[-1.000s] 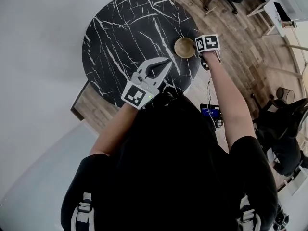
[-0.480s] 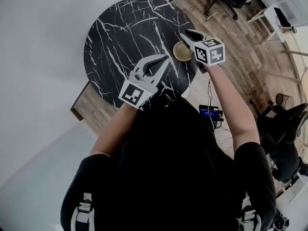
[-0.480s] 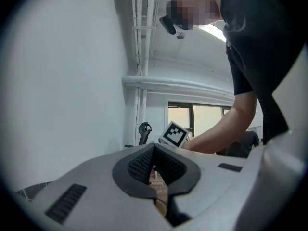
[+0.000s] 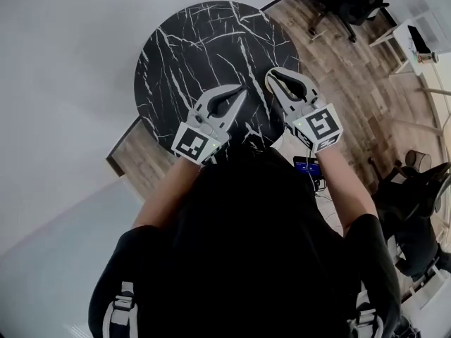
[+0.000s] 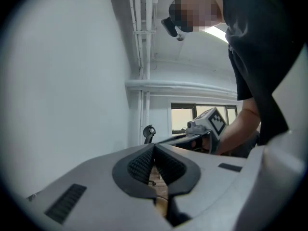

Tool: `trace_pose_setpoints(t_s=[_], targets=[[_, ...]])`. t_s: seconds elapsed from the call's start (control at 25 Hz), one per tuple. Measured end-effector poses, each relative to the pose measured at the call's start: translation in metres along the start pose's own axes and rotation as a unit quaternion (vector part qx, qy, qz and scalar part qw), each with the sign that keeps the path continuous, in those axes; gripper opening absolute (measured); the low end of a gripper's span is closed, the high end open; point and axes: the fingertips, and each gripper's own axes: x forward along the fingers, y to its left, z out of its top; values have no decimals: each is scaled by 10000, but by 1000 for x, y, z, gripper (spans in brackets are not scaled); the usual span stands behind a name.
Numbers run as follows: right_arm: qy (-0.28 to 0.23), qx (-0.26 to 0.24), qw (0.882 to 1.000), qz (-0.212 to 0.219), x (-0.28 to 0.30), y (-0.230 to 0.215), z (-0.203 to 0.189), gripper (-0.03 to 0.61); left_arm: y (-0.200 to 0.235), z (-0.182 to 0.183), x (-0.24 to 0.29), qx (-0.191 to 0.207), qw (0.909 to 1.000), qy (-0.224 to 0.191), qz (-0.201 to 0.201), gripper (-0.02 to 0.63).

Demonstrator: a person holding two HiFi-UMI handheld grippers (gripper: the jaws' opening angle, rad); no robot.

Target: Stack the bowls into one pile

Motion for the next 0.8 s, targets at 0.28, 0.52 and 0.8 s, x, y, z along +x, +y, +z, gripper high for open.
trace_pose_setpoints(t_s=[0.28, 0.52, 0.8], targets=[[-332, 36, 9994, -76, -22, 44, 10, 6, -4, -2, -22, -65, 9996, 235, -132, 5], [-213, 92, 9997, -61, -27, 68, 3, 2, -11, -5, -35, -88, 9993, 165, -317, 5], [-198, 47, 9998, -16, -28, 92, 5, 2, -18, -5, -45, -18, 9985, 267, -467, 5]])
